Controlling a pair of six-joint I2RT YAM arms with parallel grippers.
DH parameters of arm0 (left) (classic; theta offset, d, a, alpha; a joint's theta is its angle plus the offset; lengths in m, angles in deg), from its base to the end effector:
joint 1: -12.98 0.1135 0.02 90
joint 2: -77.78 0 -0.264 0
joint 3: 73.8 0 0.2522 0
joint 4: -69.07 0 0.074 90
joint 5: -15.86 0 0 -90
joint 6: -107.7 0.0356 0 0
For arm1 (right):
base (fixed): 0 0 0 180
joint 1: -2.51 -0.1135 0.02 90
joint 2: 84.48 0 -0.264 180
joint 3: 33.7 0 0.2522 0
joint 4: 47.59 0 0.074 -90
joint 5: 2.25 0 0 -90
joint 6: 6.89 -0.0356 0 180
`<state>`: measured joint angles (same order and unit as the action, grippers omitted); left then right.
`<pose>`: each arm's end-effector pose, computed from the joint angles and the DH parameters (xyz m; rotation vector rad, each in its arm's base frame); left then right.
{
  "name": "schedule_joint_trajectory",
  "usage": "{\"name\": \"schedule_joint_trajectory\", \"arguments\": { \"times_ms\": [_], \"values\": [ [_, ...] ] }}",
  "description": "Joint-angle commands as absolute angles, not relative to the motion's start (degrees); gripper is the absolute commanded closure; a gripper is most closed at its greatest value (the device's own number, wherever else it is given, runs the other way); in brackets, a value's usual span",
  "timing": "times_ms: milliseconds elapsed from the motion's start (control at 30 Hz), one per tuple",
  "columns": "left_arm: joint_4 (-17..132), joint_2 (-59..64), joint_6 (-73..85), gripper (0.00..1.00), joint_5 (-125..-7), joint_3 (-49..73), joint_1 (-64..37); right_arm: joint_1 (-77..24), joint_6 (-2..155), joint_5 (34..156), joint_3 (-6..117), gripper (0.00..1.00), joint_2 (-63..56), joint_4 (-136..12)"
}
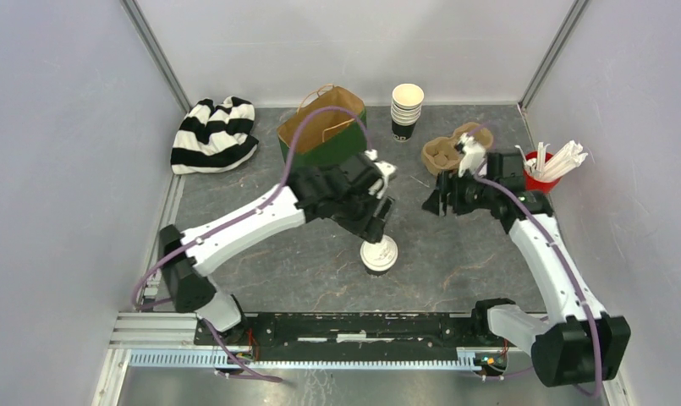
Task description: Pack the takeout coffee
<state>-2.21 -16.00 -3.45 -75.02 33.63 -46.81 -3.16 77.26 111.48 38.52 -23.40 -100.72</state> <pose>0.1721 -0.2945 0.3439 0.8746 2.5126 -0.4856 0.2165 0.0359 0.3220 -0.2103 2.2861 0.5800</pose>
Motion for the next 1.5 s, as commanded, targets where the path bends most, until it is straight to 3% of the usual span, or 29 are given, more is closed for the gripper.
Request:
{"name": "schedule_joint_trajectory", "arguments": {
  "times_ms": [0,167,533,833,1000,1267,1467],
  "values": [
    [6.6,-9.8,-9.8,0.29,-60.5,23.3,-39.9,-5.4,71.4,141.1,26.6,0.28,-21.6,-90.0],
    [10.5,-10.9,-10.0,0.30,-53.5,19.9,-36.8,-8.4,67.2,146.3,20.1,0.27,-21.3,-82.9],
    [10.2,-16.4,-9.3,0.43,-55.2,20.7,-37.0,-12.3,66.1,145.3,15.1,0.26,-17.0,-77.2],
    [10.2,-19.0,-7.6,0.54,-57.2,19.3,-38.2,-12.5,65.5,145.3,13.7,0.34,-15.3,-74.4],
    [10.2,-19.0,-7.4,0.58,-59.6,16.6,-38.6,-12.5,67.3,141.8,12.3,0.45,-13.7,-76.9],
    [10.2,-17.7,-7.5,0.58,-60.7,17.4,-38.7,-7.2,63.2,147.2,14.4,0.33,-20.0,-76.1],
    [10.5,-17.9,-7.7,0.58,-60.1,18.1,-38.9,-6.8,65.4,147.6,12.5,0.46,-18.7,-77.2]
  ]
}}
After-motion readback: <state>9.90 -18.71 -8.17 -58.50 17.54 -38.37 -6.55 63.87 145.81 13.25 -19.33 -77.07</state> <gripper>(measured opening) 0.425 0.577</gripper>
